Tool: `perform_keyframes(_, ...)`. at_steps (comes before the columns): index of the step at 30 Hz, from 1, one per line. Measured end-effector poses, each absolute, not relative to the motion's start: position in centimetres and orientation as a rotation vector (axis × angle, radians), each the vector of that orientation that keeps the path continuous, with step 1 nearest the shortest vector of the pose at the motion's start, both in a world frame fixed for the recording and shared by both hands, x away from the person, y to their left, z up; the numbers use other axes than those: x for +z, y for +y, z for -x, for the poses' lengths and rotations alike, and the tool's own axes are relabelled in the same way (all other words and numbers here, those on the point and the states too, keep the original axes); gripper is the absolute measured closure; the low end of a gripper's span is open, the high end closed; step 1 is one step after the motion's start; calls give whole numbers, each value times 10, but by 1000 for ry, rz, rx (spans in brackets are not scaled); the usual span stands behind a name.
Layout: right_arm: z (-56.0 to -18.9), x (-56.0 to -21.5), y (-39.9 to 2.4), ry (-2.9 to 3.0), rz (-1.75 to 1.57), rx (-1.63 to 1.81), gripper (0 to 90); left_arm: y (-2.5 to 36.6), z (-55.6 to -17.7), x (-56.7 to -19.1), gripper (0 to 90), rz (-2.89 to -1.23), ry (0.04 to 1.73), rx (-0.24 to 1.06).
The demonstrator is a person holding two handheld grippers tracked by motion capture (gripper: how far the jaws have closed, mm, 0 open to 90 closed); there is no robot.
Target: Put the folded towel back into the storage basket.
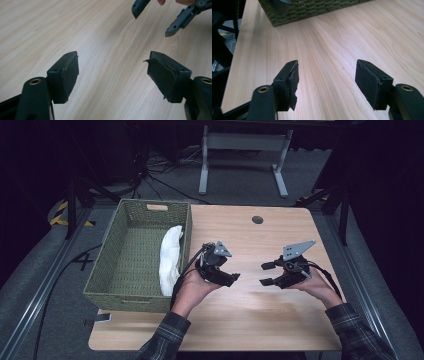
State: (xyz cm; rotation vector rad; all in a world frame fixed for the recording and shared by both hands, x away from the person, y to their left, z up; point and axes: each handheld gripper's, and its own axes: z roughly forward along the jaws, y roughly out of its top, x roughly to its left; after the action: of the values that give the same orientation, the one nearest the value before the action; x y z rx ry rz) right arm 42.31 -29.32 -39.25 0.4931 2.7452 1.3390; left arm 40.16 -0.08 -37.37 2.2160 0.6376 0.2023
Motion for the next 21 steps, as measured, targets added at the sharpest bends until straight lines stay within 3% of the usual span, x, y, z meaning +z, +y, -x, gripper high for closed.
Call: perform_keyframes(21, -402, -435, -342, 2637, -710, 1228, 229, -21, -384, -437, 195, -2250, 629, 226)
